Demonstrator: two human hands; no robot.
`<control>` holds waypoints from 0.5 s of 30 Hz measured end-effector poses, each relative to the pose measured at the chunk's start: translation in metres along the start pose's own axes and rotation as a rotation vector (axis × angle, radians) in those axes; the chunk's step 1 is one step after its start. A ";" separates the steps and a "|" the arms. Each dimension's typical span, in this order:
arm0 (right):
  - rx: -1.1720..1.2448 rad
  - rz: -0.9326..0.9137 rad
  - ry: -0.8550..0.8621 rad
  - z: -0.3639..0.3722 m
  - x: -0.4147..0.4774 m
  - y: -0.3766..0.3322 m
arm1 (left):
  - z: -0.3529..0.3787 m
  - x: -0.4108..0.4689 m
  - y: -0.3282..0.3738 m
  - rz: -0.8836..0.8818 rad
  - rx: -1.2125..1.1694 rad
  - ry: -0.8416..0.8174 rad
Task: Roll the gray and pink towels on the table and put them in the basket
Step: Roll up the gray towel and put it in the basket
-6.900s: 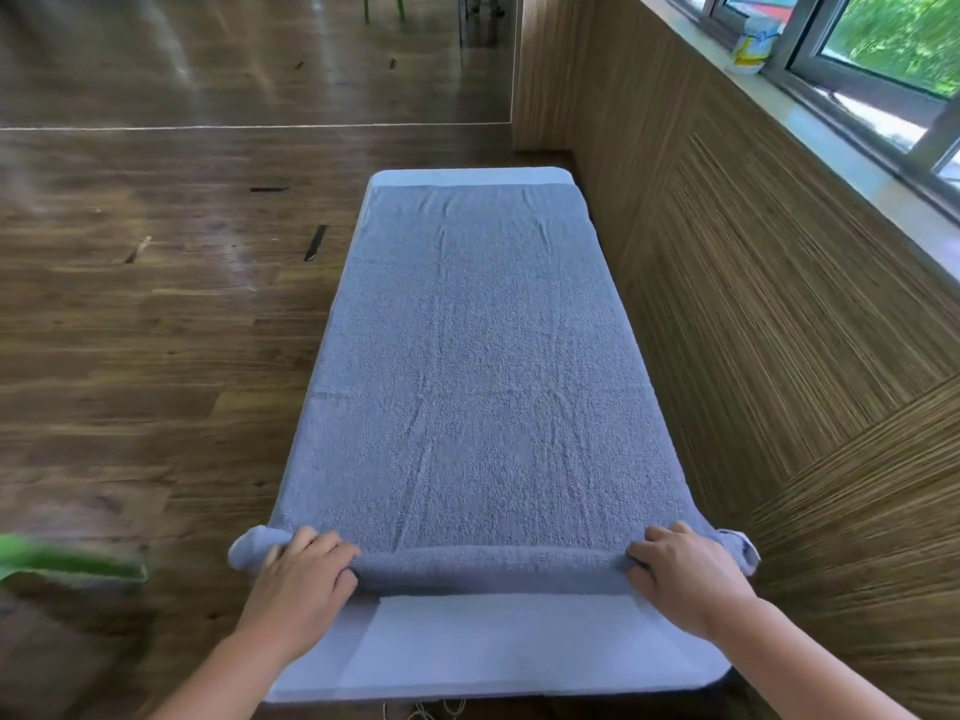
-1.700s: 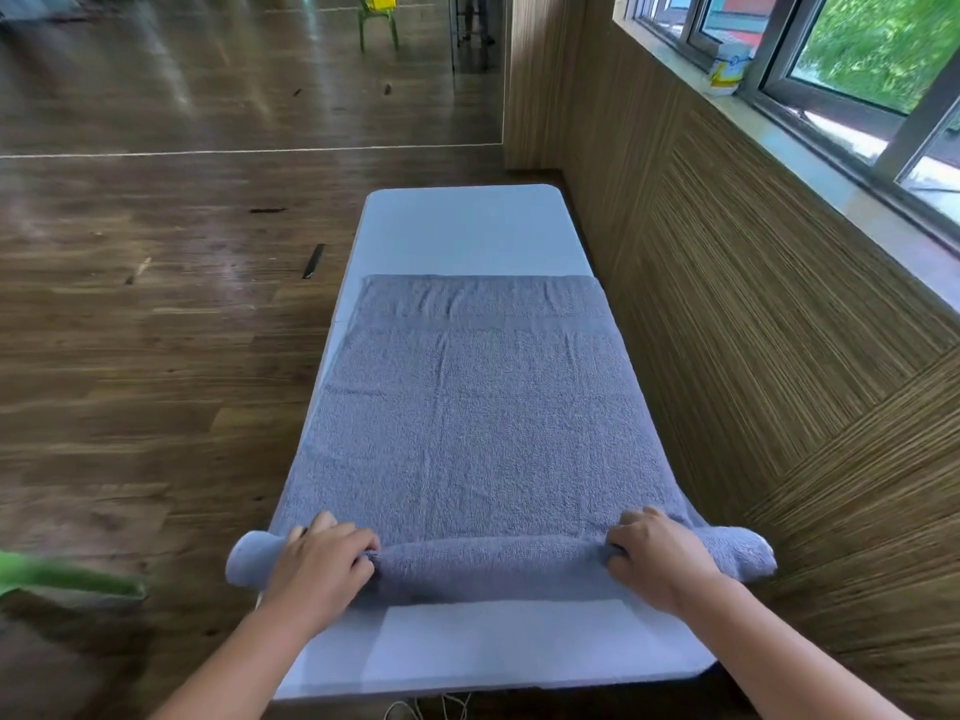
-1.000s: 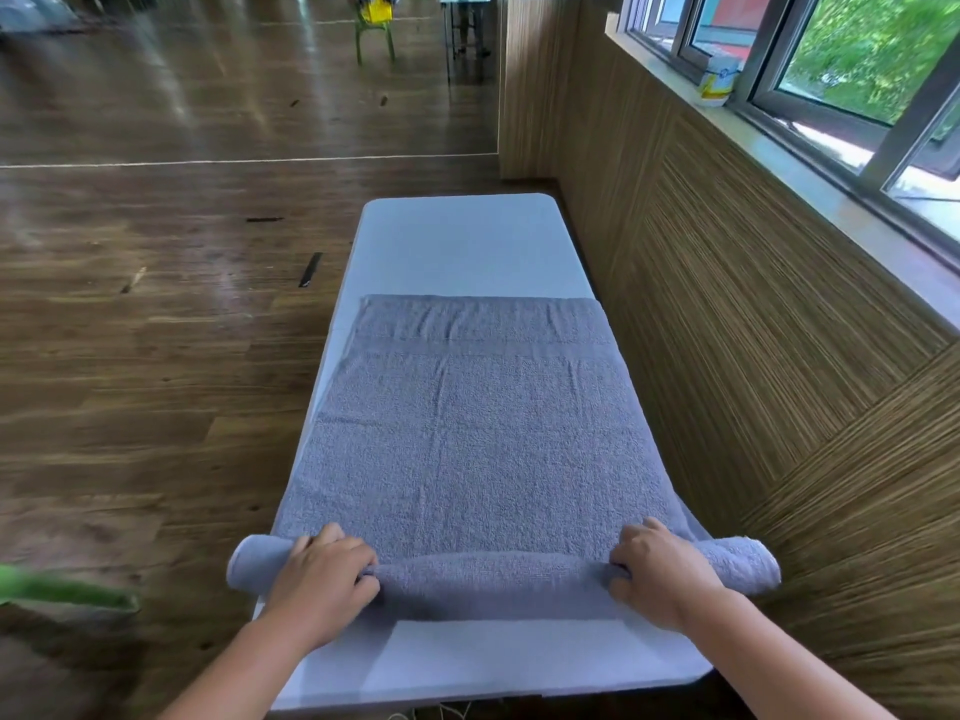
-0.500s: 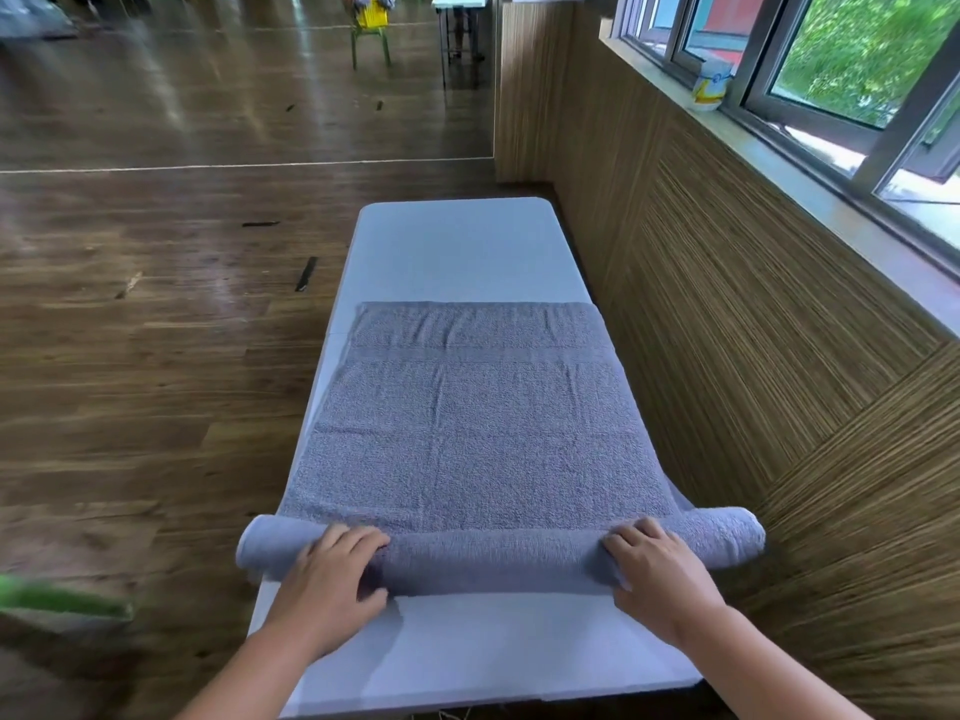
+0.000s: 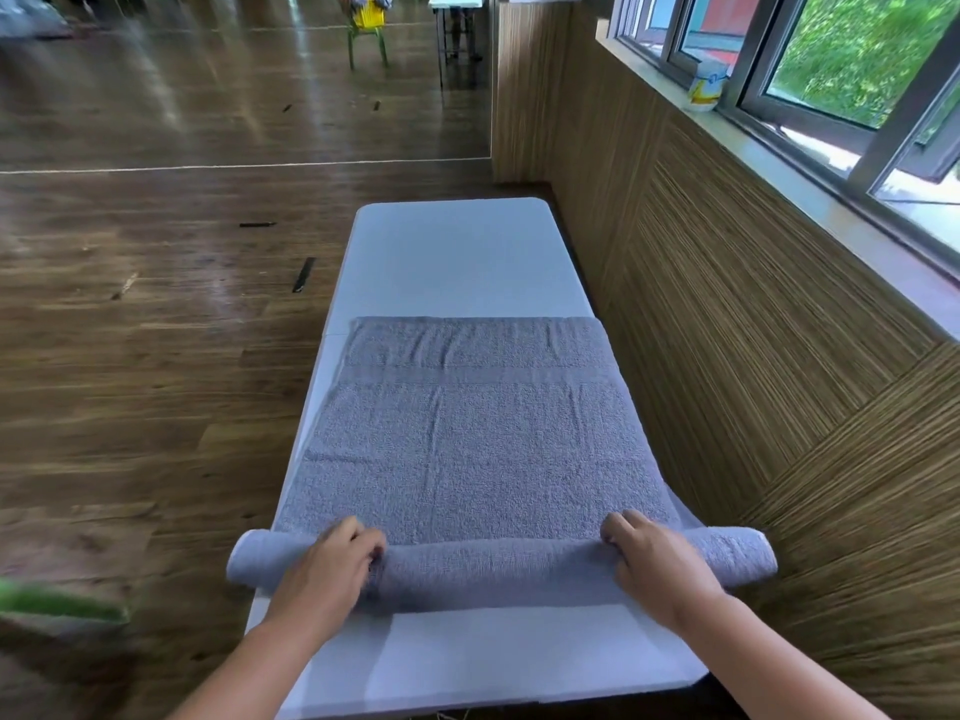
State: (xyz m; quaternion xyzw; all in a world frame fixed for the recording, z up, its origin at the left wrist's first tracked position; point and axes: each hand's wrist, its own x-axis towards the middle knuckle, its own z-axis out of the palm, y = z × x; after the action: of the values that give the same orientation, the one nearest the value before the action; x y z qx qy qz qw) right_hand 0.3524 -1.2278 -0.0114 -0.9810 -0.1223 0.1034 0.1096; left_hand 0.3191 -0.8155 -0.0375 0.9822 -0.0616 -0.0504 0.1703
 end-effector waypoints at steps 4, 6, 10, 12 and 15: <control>-0.147 -0.106 -0.004 0.007 -0.007 0.010 | 0.003 -0.007 -0.006 0.076 0.078 -0.040; -0.193 -0.138 -0.012 0.011 -0.010 0.013 | 0.003 -0.010 -0.008 0.072 0.189 -0.079; -0.232 -0.138 0.007 0.011 -0.009 0.007 | 0.002 -0.008 -0.002 0.082 0.228 -0.031; -0.248 -0.131 -0.015 0.004 -0.007 0.001 | 0.000 -0.006 0.001 0.092 0.242 -0.029; -0.161 -0.088 -0.155 -0.006 -0.004 0.000 | 0.001 -0.004 0.000 0.113 0.261 -0.018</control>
State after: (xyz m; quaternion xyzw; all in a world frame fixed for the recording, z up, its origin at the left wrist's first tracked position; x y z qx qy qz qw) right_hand 0.3502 -1.2299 -0.0049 -0.9694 -0.1813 0.1637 0.0251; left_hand 0.3151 -0.8151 -0.0378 0.9905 -0.1242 -0.0411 0.0429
